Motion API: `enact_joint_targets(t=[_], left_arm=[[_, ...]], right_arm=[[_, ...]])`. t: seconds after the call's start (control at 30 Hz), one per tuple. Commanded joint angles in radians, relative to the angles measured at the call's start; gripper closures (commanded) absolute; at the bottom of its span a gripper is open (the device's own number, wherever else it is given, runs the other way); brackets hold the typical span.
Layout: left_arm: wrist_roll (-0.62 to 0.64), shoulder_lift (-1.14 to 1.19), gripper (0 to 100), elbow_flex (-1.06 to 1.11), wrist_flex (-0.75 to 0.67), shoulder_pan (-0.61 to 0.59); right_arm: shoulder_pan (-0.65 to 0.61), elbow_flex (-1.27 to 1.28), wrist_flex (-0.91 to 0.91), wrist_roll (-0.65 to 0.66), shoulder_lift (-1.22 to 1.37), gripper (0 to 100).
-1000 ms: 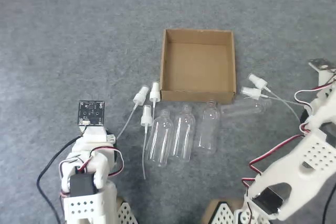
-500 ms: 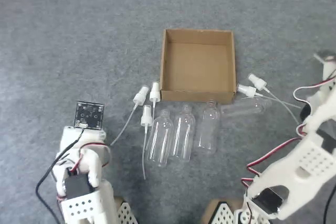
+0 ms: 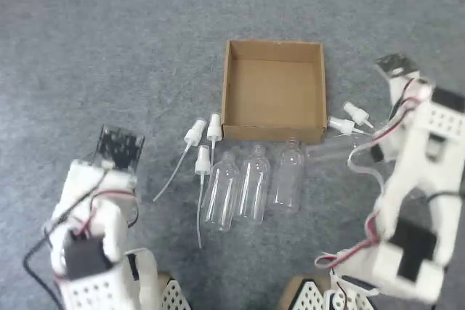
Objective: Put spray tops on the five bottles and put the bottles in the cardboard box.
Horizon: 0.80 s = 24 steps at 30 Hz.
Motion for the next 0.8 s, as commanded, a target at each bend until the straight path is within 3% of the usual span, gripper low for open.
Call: enact_joint_targets(t=[0.0,0.2,0.37,0.53,0.77], left_arm=[[0.048,0.379,99,-0.259,0.035,0.069],[0.152,0.884,98,-0.582,0.069,0.239],[0.242,1.206,87,-0.697,-0.068,0.334],[0.285,1.422,84,-0.768,-0.181,0.385],[0.287,1.614,84,-0.905,-0.187,0.388]], right_arm=[[-0.033,0.239,-0.107,0.020,-0.297,99.2],[0.002,0.404,-0.064,0.147,-0.461,99.2],[0.108,0.440,-0.133,0.152,-0.463,99.2],[0.160,0.440,-0.137,0.244,-0.386,99.2],[0.179,0.431,-0.157,0.265,-0.309,99.2]])
